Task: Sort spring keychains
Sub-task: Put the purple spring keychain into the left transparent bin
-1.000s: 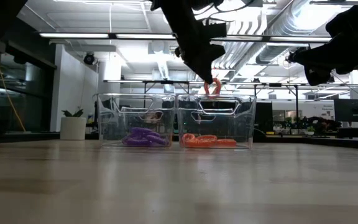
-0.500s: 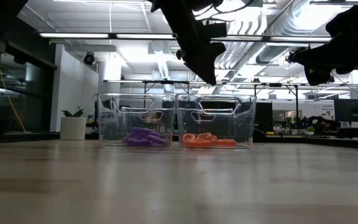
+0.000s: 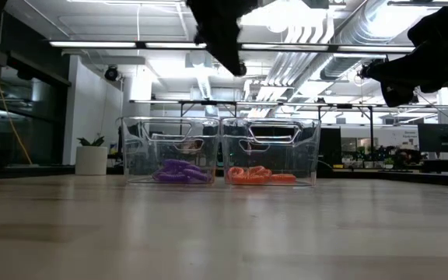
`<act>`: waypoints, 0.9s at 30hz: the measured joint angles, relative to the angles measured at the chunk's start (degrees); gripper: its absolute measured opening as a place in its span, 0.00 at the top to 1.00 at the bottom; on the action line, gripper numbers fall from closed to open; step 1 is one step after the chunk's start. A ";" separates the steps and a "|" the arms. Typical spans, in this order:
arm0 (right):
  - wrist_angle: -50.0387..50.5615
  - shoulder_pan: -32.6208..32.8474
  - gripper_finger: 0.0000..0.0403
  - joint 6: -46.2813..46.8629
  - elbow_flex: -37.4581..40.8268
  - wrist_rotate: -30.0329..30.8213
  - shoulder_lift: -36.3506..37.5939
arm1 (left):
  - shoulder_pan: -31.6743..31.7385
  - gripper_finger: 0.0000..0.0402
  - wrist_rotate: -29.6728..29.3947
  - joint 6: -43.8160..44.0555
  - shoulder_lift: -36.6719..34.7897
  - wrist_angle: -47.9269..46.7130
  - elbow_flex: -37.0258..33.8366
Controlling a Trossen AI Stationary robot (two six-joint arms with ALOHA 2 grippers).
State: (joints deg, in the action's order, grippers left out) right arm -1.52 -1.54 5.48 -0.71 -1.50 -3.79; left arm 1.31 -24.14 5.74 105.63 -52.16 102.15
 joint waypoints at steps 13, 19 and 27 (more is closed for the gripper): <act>0.02 0.00 0.97 0.01 -0.02 0.00 0.02 | -9.26 0.99 5.99 13.24 -8.13 -15.72 -4.35; 0.00 0.00 0.97 0.01 -0.01 0.00 0.02 | -15.70 1.00 7.17 22.41 -15.26 -14.15 -15.21; 0.00 0.02 0.97 0.00 -0.01 -0.01 -0.40 | -22.80 1.00 13.58 35.07 -22.39 -3.73 -29.13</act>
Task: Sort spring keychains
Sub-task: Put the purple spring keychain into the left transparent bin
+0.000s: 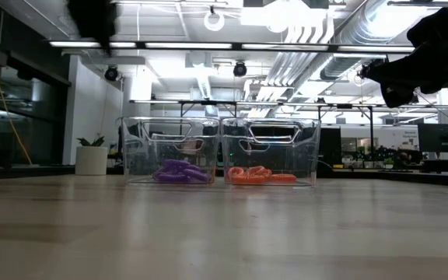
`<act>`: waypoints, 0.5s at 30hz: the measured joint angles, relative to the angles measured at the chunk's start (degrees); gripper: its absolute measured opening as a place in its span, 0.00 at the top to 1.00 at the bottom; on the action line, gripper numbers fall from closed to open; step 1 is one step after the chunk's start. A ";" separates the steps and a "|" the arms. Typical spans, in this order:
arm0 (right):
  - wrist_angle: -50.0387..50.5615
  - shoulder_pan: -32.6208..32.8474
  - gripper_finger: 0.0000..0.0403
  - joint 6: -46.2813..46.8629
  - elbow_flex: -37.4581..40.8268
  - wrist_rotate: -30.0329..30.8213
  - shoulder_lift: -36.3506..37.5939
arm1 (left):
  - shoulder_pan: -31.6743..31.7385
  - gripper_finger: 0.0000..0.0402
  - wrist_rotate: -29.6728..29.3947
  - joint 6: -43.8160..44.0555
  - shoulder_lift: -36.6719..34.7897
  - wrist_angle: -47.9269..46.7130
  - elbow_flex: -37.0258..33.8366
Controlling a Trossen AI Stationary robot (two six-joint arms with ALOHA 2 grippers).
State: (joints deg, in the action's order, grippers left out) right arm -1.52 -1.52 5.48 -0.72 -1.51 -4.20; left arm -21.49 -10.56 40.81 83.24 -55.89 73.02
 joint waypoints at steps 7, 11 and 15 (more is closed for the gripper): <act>0.00 -0.01 0.97 0.01 0.00 -0.01 0.12 | -5.45 1.00 3.17 15.97 -3.65 2.23 -10.11; 0.00 -0.02 0.97 0.01 -0.02 0.01 0.06 | -8.15 1.00 4.05 23.72 -5.03 3.08 -14.45; 0.00 0.00 0.97 0.00 -0.02 0.00 0.08 | -10.94 1.00 5.61 30.27 -6.58 3.46 -17.59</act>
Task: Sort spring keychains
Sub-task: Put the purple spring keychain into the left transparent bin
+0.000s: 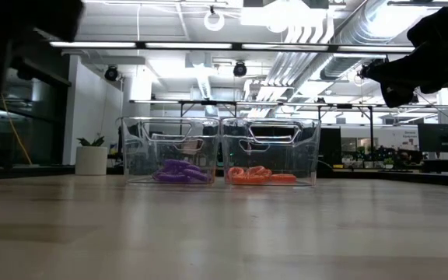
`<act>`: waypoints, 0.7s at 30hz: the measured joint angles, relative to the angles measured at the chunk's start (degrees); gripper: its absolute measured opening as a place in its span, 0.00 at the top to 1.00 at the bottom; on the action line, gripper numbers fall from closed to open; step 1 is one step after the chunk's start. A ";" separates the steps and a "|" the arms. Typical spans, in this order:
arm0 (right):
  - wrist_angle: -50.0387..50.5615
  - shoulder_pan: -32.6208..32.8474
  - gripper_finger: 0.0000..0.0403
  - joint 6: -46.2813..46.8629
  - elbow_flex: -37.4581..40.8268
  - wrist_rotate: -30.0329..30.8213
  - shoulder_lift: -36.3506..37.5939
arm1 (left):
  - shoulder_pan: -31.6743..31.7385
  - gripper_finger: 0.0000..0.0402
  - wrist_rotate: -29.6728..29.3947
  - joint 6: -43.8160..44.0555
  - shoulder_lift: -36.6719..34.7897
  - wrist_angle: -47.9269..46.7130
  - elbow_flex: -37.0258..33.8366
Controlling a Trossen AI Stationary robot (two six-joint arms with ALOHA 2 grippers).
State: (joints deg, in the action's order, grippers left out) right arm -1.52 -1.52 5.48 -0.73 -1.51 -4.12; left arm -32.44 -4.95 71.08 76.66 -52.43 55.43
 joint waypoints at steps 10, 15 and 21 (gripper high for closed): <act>0.00 0.00 0.97 0.01 0.00 -0.01 -0.02 | -5.65 0.99 2.93 6.64 -0.78 4.95 -7.30; 0.00 -0.02 0.97 0.01 0.00 -0.01 -0.02 | -6.72 0.87 4.53 6.81 0.10 14.45 -10.54; 0.01 -0.01 0.97 0.00 0.00 0.00 -0.02 | -6.59 0.70 4.42 6.78 3.38 15.09 -10.87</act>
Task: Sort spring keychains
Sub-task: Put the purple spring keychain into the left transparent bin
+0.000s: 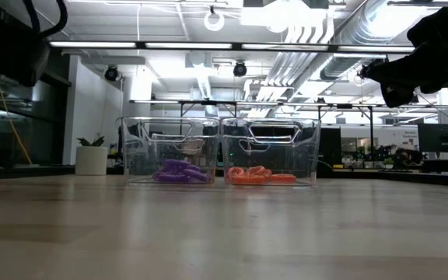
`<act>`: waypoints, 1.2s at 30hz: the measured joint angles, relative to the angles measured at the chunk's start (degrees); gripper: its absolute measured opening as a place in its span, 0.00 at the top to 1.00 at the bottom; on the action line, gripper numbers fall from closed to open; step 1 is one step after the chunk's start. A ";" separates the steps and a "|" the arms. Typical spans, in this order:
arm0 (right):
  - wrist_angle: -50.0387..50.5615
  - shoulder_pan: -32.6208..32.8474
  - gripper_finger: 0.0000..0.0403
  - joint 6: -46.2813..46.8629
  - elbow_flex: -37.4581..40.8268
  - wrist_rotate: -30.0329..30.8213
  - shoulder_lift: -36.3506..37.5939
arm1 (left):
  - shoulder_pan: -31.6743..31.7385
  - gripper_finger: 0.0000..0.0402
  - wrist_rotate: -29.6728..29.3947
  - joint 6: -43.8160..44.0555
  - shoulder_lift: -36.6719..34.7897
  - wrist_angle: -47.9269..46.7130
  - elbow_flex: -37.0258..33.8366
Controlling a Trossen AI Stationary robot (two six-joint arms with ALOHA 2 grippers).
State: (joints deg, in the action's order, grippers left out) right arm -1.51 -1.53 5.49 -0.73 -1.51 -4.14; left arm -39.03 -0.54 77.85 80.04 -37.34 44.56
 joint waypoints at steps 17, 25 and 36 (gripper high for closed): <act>-0.01 -0.01 0.97 0.01 0.00 0.01 0.00 | 0.00 0.64 -0.26 -0.19 7.38 4.86 0.00; -0.01 -0.01 0.97 0.01 0.00 0.01 0.00 | 0.00 0.64 -1.11 -0.19 11.36 4.08 0.39; -0.01 0.00 0.97 0.00 0.02 0.00 -0.01 | 0.00 0.72 -2.05 -0.19 14.02 2.52 0.50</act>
State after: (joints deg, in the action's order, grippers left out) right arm -1.52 -1.53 5.49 -0.71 -1.51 -4.15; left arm -39.03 -2.58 77.67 94.06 -34.82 45.06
